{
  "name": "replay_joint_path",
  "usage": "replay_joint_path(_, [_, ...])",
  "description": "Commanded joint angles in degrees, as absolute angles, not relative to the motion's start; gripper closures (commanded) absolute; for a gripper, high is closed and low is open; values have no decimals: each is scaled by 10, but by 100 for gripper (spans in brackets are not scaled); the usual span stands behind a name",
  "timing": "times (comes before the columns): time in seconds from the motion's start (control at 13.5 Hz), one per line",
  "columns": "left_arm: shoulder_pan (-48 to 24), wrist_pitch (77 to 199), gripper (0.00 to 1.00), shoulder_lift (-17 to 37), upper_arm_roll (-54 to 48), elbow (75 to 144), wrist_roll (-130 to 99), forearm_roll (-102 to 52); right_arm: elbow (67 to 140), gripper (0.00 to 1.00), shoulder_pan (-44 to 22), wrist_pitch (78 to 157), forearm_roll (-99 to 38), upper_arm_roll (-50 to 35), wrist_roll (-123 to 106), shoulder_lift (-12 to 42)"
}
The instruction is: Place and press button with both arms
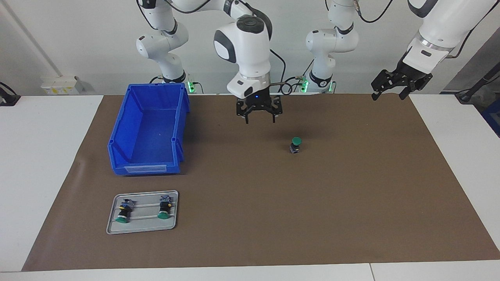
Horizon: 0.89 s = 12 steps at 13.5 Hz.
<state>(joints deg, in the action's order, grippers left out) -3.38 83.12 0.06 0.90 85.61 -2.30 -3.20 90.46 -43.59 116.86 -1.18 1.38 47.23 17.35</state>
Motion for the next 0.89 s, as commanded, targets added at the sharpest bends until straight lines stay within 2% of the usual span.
replay_joint_path(0.0, [-30,829,0,-10,5,867,-27,-22,858,0,-500,1207,29,20,553,256])
replay_joint_path(0.15, [-30,830,0,-10,5,867,-27,-22,821,0,-530,1214,73,19,594,318])
replay_joint_path(0.37, [-30,830,0,-10,5,867,-27,-22,822,0,-534,1280,101,19,593,350])
replay_joint_path(0.67, [-30,830,0,-10,5,867,-28,-22,824,0,-525,1325,128,18,586,355])
replay_joint_path(0.74, [-30,830,0,-10,5,867,-27,-22,831,2,-528,1325,129,19,584,353])
replay_joint_path(0.82, [-30,829,0,-10,5,867,-27,-22,832,9,-529,1325,129,18,584,353])
